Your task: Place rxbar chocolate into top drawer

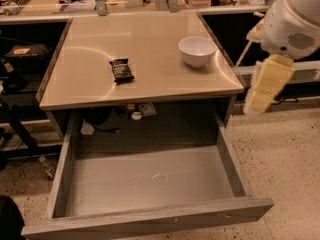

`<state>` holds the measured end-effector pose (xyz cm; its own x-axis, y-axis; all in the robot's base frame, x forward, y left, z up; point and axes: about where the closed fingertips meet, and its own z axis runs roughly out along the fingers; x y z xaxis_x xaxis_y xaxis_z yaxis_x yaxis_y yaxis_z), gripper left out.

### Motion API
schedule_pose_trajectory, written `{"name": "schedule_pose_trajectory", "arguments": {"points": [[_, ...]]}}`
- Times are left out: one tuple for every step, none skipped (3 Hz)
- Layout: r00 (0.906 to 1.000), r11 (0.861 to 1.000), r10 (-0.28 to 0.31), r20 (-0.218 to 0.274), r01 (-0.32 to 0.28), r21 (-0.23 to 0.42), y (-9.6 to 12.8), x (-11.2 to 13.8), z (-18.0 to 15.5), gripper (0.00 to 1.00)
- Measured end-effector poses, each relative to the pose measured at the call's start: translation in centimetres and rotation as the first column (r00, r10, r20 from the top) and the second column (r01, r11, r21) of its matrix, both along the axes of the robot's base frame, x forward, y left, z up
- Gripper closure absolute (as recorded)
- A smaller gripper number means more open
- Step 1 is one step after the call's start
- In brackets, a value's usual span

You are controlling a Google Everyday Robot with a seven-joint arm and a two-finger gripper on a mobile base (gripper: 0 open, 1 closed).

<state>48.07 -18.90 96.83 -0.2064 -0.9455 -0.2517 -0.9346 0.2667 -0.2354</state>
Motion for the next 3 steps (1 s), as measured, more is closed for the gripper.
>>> {"name": "schedule_pose_trajectory", "arguments": {"points": [[0.9999, 0.999, 0.012, -0.001, -0.012, 0.036, 2.1, 3.3, -0.7, 0.0], [0.9975, 0.996, 0.069, -0.019, -0.067, 0.058, 5.9, 6.5, -1.7, 0.0], [0.9974, 0.996, 0.069, -0.019, -0.068, 0.058, 5.9, 6.5, -1.7, 0.0]]}}
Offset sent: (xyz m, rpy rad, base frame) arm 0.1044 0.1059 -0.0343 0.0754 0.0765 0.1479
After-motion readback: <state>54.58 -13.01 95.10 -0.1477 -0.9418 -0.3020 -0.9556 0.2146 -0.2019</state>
